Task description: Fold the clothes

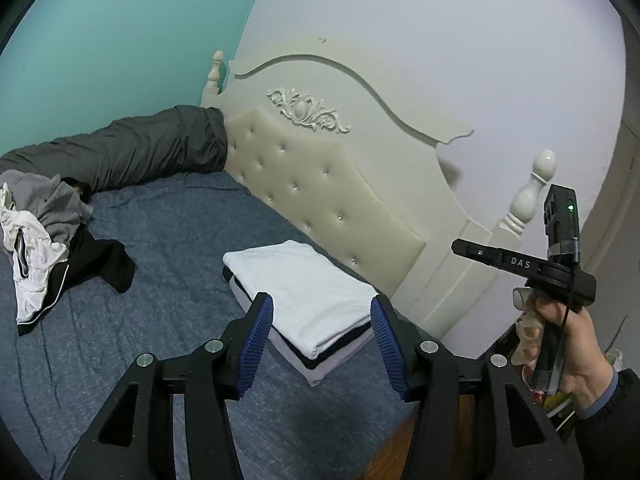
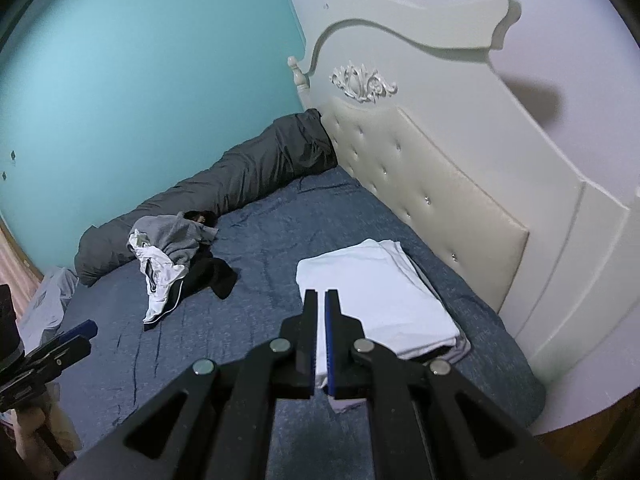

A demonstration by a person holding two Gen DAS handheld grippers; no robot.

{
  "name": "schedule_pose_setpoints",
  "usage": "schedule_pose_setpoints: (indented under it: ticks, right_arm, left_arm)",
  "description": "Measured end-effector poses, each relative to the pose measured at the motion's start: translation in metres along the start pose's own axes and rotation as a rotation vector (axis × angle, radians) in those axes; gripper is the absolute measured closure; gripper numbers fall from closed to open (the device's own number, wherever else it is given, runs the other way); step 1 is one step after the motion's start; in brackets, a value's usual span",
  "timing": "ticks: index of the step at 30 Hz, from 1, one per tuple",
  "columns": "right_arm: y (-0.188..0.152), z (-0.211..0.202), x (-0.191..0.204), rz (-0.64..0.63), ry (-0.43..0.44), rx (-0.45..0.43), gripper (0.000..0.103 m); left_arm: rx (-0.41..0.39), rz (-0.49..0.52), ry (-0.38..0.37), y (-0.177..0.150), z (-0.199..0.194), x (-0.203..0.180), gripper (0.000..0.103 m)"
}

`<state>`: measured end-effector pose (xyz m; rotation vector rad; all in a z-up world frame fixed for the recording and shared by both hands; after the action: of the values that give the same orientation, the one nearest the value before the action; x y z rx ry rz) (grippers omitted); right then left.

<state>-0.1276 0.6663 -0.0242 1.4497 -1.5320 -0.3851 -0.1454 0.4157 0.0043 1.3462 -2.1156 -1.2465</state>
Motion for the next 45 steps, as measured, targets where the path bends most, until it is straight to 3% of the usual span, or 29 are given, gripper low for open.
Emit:
schedule_pose_setpoints:
  ticks: [20,36,39,43,45]
  right_arm:
    - [-0.052,-0.078,0.070,-0.103,-0.050,-0.094,0.092]
    - [-0.097,-0.102,0.113,-0.137,-0.055,-0.138,0.086]
    - [-0.104,-0.103,0.121,-0.137,-0.039,-0.140,0.082]
    - [-0.113,-0.105,0.131,-0.137,-0.028,-0.144,0.069]
    - [-0.117,-0.106,0.134,-0.128,-0.016,-0.146,0.068]
  left_arm:
    - [-0.052,0.051,-0.030,-0.022,-0.066,-0.020,0.045]
    - [-0.086,0.060,-0.026,-0.044,-0.101,-0.017,0.043]
    - [-0.085,0.056,-0.026,-0.049,-0.104,-0.015,0.042]
    - [-0.085,0.057,-0.026,-0.057,-0.108,-0.014,0.042]
    - [-0.087,0.057,-0.026,-0.060,-0.111,-0.014,0.042]
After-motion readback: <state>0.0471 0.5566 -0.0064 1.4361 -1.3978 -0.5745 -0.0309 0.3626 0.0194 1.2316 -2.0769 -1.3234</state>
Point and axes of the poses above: each gripper's, at about its wrist camera, not at the fingertips, and z roughly the way its jaws point, x to its left, y to its top, the point moved 4 cm from there along z, roughly the way its jaws point, and after that the axes turned 15 degrees about y, right-handed, at the moved point
